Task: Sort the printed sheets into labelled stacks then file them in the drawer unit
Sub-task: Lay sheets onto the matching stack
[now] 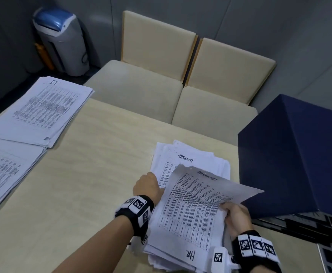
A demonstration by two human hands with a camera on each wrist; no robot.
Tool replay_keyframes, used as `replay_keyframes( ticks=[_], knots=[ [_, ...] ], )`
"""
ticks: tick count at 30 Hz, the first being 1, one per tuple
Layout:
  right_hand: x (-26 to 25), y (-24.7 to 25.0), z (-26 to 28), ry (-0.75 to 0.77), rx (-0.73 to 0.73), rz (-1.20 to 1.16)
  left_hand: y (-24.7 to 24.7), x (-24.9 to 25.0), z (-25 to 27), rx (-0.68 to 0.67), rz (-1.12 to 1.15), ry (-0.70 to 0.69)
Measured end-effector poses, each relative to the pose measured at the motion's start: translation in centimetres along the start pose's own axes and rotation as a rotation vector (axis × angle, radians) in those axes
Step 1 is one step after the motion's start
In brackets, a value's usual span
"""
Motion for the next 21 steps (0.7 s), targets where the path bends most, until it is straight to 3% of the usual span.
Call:
replay_keyframes(
  ticks=[5, 10, 14, 17, 21],
  knots=[
    [-0.2, -0.3, 0.4, -0.001, 0.000, 0.002, -0.6, -0.1, -0.5, 0.150, 0.144, -0.129],
    [0.2, -0.4, -0.3, -0.026, 0.005, 0.021, 0.0, 0.3, -0.9, -0.074, 0.172, -0.010],
    [0.7, -0.1, -0.7, -0.037, 0.020, 0.013, 0.0, 0.6, -0.2, -0.122, 0.235, -0.108],
    [1.2, 0.1, -1.0, -0.047, 0.037, -0.029, -0.3, 0.4, 0.0, -0.025, 0.370, -0.076],
    [0.8, 0.3, -0.6, -0.093, -0.057, 0.023, -0.4, -1.3, -0.7, 0.207, 0.356, 0.139]
  ],
)
Point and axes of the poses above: each hand's wrist, its own z-axis away from the middle knuckle, its own y-axis out of the back of the hand, x = y × z, the point moved 1 cm from there along -z, towards the middle knuckle, and after that the axes turned 15 degrees about x, right-handed, at the moved point
